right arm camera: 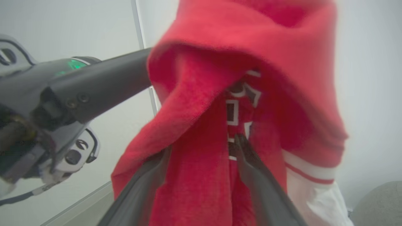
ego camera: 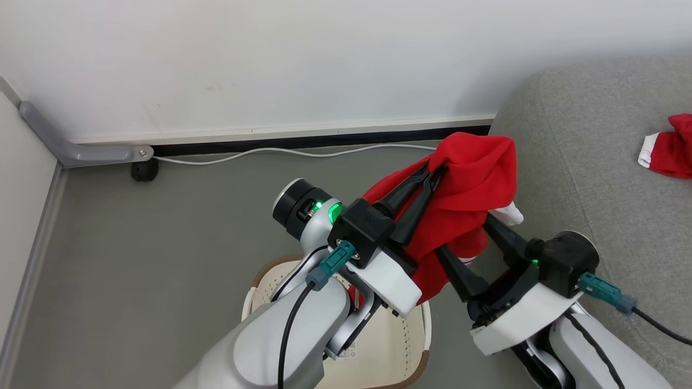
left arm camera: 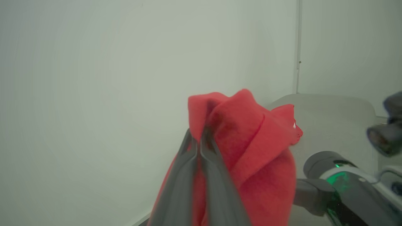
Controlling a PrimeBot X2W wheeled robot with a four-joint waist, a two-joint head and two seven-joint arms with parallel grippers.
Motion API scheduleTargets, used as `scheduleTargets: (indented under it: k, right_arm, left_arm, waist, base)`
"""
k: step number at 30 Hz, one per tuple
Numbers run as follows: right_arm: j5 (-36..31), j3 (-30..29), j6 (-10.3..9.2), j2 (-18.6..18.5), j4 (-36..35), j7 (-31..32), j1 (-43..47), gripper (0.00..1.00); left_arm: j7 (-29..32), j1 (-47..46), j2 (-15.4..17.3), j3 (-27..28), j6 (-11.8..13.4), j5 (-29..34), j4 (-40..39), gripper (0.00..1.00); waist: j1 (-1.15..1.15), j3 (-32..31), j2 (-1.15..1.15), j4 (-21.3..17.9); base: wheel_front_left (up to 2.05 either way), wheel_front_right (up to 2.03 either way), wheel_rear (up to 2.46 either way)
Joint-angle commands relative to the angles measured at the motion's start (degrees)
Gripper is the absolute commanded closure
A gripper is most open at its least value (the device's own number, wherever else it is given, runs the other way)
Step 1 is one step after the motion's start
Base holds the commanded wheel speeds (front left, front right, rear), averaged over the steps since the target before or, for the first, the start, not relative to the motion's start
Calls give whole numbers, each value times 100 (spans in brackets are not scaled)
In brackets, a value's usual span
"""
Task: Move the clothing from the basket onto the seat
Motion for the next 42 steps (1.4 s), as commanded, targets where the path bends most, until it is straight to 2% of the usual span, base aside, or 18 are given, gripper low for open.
scheduleTargets:
  k: [1, 7, 19, 20, 21, 22, 23, 29, 30, 31, 32, 34, 42]
  right_arm:
    - [-69, -68, 16, 6, -34, 6, -113, 0]
    - [-94, -196, 16, 58, 337, 6, -230, 0]
    - [497, 792, 16, -131, 1027, 6, -983, 0]
    - [550, 829, 16, -143, 1052, 6, -1029, 16]
    - [585, 857, 16, -159, 1071, 6, -1070, 60]
    - [616, 874, 16, -170, 1083, 6, -1100, 92]
    - [650, 881, 16, -177, 1090, 6, -1120, 100]
    - [713, 794, 16, -233, 986, 6, -1067, 100]
    - [711, 756, 16, -239, 956, 6, -1044, 100]
    - [701, 713, 16, -249, 915, 6, -1020, 100]
    - [693, 672, 16, -257, 880, 6, -992, 100]
    - [647, 539, 16, -268, 805, 6, -943, 100]
    - [289, -90, 16, -311, 361, 6, -664, 100]
  left_arm:
    - [-54, -300, 27, 132, 44, -49, -154, 100]
    - [-82, -370, 27, -63, 48, -156, -200, 100]
    - [-115, -461, 26, -399, 77, -334, -235, 100]
    - [-117, -462, 26, -413, 87, -348, -226, 100]
    - [-119, -465, 26, -426, 95, -359, -218, 100]
    - [-121, -465, 26, -433, 106, -371, -207, 100]
    - [-123, -466, 26, -439, 116, -381, -195, 100]
    - [-131, -477, 26, -408, 185, -380, -106, 100]
    - [-132, -473, 26, -391, 196, -369, -99, 78]
    - [-132, -463, 26, -379, 195, -363, -94, 62]
    - [-133, -450, 26, -363, 194, -357, -92, 53]
    - [-133, -421, 26, -321, 190, -341, -98, 0]
    - [-134, -238, 26, -77, 136, -190, -55, 0]
  waist:
    - [0, 4, 0, 33]
    - [0, -2, 0, 150]
    - [0, 25, 0, 366]
    - [0, 33, 0, 374]
    - [0, 43, 0, 379]
    - [0, 53, 0, 381]
    - [0, 65, 0, 380]
    - [0, 131, 0, 294]
    - [0, 141, 0, 267]
    - [0, 150, 0, 242]
    - [0, 159, 0, 215]
    - [0, 175, 0, 167]
    - [0, 210, 0, -70]
  base:
    - [0, 0, 0]
    - [0, 0, 0]
    - [0, 0, 0]
    - [0, 0, 0]
    - [0, 0, 0]
    - [0, 0, 0]
    - [0, 0, 0]
    - [0, 0, 0]
    - [0, 0, 0]
    - [0, 0, 0]
    - [0, 0, 0]
    - [0, 0, 0]
    - [0, 0, 0]
